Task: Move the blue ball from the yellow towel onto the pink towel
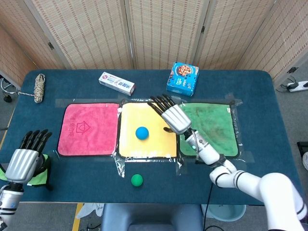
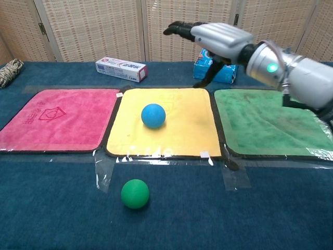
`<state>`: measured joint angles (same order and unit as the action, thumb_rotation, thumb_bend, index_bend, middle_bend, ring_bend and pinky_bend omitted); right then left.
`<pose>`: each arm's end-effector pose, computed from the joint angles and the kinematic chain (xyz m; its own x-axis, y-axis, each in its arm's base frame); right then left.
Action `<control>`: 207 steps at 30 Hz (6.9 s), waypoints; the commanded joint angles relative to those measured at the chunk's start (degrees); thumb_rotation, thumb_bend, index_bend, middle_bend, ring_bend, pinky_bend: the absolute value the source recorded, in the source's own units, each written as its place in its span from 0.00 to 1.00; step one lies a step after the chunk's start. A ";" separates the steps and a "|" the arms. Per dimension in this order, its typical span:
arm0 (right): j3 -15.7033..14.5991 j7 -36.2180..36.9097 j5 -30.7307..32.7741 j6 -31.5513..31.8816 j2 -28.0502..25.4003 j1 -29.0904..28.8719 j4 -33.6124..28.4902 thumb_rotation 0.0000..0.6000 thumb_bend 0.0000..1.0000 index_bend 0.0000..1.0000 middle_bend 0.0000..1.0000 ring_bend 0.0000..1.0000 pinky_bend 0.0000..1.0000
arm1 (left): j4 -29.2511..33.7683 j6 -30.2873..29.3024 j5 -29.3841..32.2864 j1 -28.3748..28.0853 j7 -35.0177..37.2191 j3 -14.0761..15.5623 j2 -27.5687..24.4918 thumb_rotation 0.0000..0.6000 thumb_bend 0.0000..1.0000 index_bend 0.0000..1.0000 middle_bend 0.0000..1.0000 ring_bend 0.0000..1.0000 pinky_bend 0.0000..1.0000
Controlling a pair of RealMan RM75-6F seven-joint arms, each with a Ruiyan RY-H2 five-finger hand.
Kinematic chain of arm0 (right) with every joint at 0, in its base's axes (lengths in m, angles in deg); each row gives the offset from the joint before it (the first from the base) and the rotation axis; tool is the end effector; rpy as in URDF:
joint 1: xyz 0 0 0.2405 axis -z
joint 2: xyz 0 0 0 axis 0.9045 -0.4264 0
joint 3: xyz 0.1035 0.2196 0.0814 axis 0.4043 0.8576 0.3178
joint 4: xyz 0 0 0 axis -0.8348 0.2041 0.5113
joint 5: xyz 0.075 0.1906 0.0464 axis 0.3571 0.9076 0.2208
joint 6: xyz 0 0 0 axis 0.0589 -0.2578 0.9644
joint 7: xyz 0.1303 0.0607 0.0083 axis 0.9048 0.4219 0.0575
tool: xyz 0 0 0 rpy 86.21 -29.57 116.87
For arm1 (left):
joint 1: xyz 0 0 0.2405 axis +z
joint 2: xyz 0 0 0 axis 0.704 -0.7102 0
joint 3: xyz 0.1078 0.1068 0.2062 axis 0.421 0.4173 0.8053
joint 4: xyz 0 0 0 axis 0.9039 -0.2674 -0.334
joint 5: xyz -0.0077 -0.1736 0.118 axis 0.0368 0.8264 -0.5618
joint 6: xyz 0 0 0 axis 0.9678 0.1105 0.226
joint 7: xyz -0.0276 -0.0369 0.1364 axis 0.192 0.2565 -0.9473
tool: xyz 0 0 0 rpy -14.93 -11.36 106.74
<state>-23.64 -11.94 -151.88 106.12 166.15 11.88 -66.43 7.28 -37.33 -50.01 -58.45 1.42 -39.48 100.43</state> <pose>-0.1050 -0.4066 -0.0030 0.4432 0.0384 0.8956 -0.6948 -0.6165 0.3703 -0.2742 0.2336 0.1472 0.5038 -0.0123 0.8637 0.8424 -0.2140 -0.4945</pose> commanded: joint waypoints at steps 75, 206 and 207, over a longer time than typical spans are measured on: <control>-6.25 -4.45 -0.76 18.50 -31.30 39.15 -30.85 1.00 0.09 0.00 0.00 0.00 0.00 | -27.40 54.97 15.82 -56.20 -2.47 -1.52 27.52 0.32 0.84 0.26 0.24 0.17 0.00; -4.01 -1.11 -1.93 19.28 -30.65 41.52 -30.81 1.00 0.09 0.00 0.00 0.00 0.00 | -16.40 35.80 6.00 -37.92 -19.32 6.27 11.67 1.00 0.46 0.19 0.13 0.09 0.00; -4.03 -1.08 -1.91 19.26 -30.61 41.54 -30.79 1.00 0.08 0.00 0.00 0.00 0.00 | -15.40 35.84 5.63 -37.93 -18.97 6.49 11.23 1.00 0.46 0.19 0.13 0.09 0.00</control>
<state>-27.67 -13.03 -153.78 125.38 135.55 53.42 -97.21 -10.10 -1.24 -43.89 -96.60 -18.17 -33.31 112.93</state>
